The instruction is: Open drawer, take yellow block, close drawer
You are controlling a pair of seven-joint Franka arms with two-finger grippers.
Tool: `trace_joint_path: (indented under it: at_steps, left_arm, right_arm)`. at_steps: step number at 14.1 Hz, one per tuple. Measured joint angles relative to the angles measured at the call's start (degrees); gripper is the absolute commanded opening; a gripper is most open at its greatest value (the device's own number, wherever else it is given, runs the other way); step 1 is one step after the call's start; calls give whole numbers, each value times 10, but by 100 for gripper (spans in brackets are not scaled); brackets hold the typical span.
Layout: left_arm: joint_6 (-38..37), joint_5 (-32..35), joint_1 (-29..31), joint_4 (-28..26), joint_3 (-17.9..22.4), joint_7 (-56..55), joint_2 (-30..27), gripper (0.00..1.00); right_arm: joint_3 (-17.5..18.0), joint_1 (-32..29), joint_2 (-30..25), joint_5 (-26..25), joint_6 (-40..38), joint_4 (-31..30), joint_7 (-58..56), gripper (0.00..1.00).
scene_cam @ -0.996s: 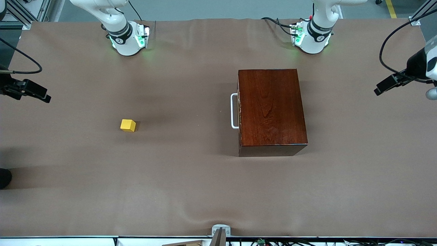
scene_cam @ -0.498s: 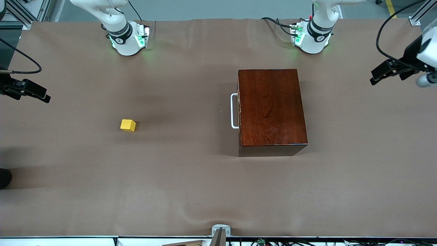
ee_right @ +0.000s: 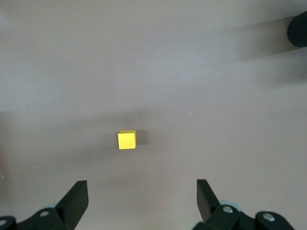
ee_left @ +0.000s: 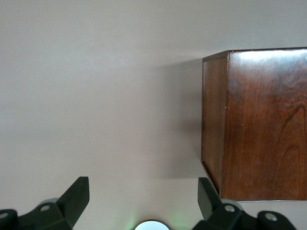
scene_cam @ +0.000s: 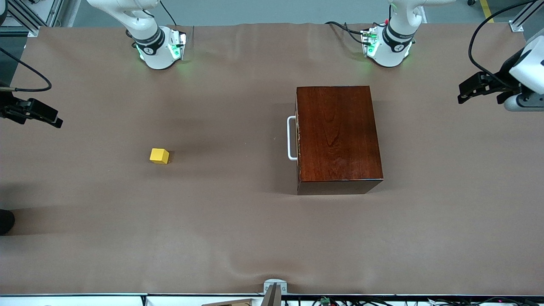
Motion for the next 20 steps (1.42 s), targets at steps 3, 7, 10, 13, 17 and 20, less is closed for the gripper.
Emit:
trace_joint_path:
  at_steps: [3, 7, 10, 13, 17, 20]
  left_arm:
    - [-6, 6, -8, 0, -1, 39, 2, 100]
    - [-7, 7, -3, -2, 0, 48, 9, 100]
    - [-6, 7, -1, -2, 0, 48, 14, 100]
    - [5, 7, -1, -2, 0, 48, 16, 100]
    - [20, 6, 0, -2, 0, 39, 16, 100]
    - [36, 6, 0, -4, 0, 21, 18, 100]
  right_arm:
    - [0, 0, 0, 0, 0, 0, 0, 100]
    - [0, 0, 0, 0, 0, 0, 0, 100]
    - [0, 0, 0, 0, 0, 0, 0, 100]
    - [0, 0, 0, 0, 0, 0, 0, 100]
    - [0, 0, 0, 0, 0, 0, 0, 100]
    - [0, 0, 0, 0, 0, 0, 0, 100]
